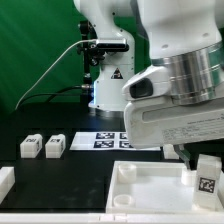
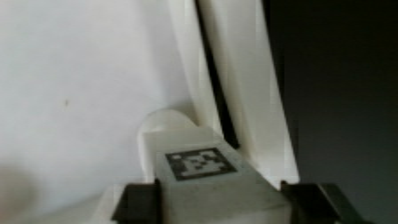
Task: Assemble one leg
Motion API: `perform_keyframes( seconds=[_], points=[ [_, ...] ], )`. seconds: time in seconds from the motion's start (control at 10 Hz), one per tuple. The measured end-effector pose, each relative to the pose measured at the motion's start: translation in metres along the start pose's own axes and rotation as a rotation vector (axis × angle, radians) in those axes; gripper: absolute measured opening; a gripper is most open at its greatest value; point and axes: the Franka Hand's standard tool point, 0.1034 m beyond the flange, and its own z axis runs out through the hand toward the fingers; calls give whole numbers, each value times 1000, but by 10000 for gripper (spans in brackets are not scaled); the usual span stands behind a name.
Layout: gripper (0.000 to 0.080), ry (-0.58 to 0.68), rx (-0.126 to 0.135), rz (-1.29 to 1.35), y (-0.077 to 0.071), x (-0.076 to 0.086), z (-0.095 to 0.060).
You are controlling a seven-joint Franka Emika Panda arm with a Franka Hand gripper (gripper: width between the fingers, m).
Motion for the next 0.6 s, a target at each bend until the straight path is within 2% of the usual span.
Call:
perform_keyframes(
  seconds=[0.1, 0.5, 0.6],
  points=[
    [320, 5, 24, 149, 0, 2, 0],
    [320, 7, 34, 513, -4, 2, 0],
    [320, 20, 48, 625, -4, 3, 0]
  ],
)
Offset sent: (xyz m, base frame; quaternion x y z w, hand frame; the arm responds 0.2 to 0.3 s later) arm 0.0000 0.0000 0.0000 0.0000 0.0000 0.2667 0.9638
